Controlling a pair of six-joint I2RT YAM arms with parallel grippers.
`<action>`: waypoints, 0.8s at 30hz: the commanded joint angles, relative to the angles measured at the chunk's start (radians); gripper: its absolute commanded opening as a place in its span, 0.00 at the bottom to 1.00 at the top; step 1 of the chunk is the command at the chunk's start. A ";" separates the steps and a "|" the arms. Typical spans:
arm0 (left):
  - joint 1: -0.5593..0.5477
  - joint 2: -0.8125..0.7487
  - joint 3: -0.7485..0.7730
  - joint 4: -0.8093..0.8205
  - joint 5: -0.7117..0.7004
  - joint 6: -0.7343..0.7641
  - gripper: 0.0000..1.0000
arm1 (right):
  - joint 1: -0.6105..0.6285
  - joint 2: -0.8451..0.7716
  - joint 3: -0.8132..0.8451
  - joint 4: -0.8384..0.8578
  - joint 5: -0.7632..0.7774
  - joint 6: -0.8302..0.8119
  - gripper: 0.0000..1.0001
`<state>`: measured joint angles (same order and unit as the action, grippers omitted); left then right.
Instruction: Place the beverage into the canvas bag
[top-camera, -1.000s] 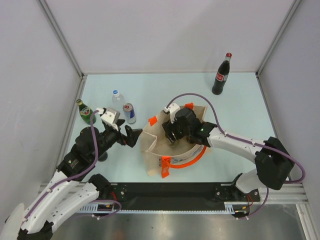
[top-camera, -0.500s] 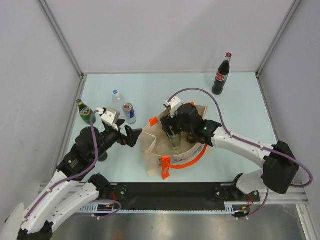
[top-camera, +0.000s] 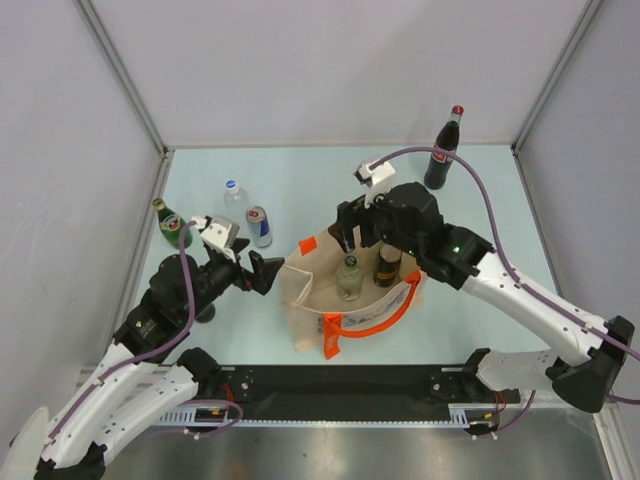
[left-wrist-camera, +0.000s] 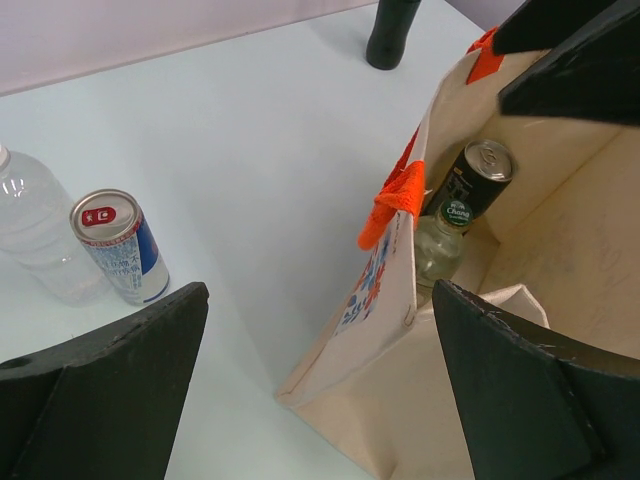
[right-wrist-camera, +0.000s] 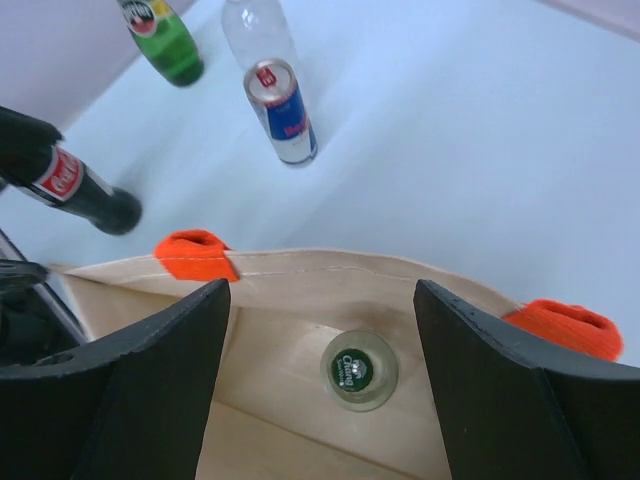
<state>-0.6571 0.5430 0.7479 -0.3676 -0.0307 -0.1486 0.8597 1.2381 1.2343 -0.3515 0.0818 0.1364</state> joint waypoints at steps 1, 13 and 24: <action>-0.006 -0.011 -0.001 0.024 0.005 0.003 1.00 | -0.027 -0.069 0.088 -0.073 0.022 0.032 0.80; -0.004 -0.018 -0.001 0.024 0.009 0.006 1.00 | -0.508 0.067 0.234 -0.093 0.125 0.014 0.79; -0.004 -0.020 -0.001 0.022 -0.012 0.011 1.00 | -0.726 0.314 0.323 0.141 0.100 -0.014 0.79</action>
<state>-0.6571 0.5297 0.7479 -0.3676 -0.0311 -0.1482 0.1955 1.4750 1.4635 -0.3546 0.2028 0.1406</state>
